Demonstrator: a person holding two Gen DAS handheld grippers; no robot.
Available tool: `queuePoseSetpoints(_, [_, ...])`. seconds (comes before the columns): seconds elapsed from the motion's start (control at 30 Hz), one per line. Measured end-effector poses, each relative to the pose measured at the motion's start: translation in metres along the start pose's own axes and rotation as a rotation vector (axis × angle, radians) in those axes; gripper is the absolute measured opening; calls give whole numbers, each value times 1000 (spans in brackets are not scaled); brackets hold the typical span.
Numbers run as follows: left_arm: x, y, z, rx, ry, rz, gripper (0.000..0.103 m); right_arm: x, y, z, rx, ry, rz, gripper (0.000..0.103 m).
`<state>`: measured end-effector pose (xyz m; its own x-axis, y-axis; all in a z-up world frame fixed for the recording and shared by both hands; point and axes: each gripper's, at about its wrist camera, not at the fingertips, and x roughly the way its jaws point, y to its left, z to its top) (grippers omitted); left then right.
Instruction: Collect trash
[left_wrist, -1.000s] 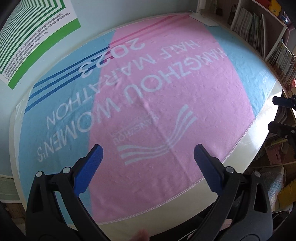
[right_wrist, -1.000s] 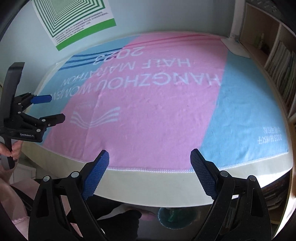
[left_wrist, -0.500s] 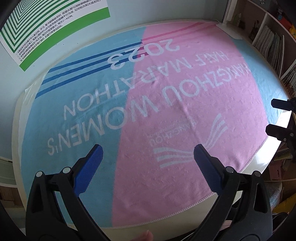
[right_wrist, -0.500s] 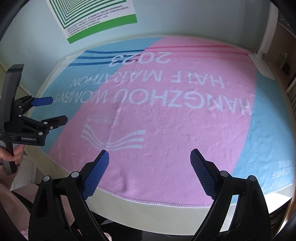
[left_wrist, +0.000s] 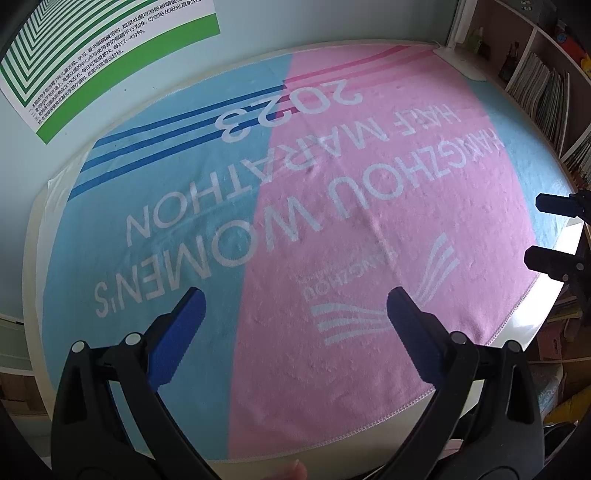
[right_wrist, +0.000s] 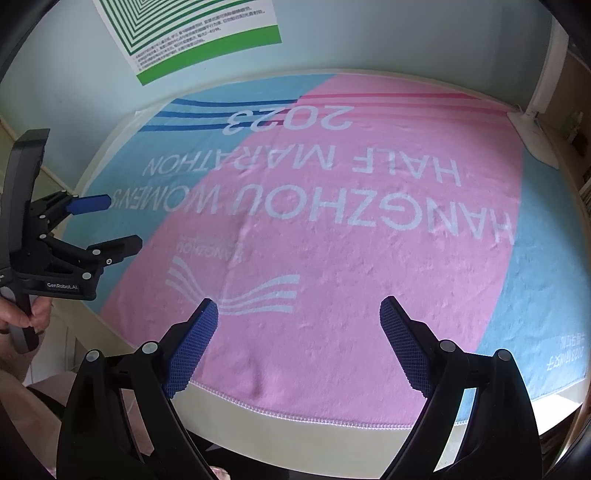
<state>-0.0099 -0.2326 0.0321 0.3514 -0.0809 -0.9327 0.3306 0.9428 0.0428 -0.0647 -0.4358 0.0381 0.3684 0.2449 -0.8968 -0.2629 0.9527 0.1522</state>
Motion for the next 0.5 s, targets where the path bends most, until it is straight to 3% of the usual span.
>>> queuePoseSetpoints(0.5, [1,-2,0,13,-1,-5,96,-1,-1,1,3,0,-7,89])
